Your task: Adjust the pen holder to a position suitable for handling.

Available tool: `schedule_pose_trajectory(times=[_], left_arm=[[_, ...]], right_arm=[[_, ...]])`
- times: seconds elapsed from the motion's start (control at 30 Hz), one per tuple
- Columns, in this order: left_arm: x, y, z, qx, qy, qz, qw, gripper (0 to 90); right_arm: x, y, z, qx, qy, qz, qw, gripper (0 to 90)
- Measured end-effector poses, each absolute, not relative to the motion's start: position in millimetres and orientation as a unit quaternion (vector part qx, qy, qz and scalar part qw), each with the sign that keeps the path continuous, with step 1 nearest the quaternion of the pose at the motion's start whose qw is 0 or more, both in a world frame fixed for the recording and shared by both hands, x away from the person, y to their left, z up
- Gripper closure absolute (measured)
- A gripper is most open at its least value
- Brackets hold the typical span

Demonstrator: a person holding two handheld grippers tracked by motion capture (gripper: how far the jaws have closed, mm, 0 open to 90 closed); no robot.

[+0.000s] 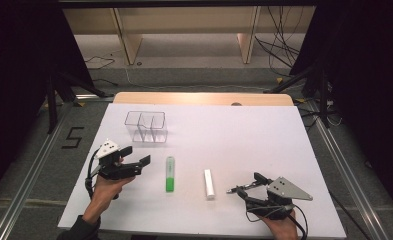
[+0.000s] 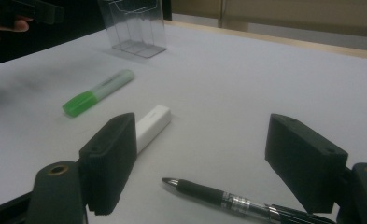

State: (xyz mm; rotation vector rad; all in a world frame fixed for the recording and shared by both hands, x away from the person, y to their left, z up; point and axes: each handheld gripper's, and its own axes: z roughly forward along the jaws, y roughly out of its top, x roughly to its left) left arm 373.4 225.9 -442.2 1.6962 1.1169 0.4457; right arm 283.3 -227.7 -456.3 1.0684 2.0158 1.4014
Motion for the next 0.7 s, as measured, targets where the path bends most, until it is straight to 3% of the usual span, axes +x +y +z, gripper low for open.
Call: schedule_pose_trajectory(times=[0.7], left_arm=[[423.9,270.3,-446.1,0.678,0.534,0.224,0.453,18.2]], right_arm=[[283.4,-226.9,-457.4,0.388,0.736,0.506,0.228,26.1]])
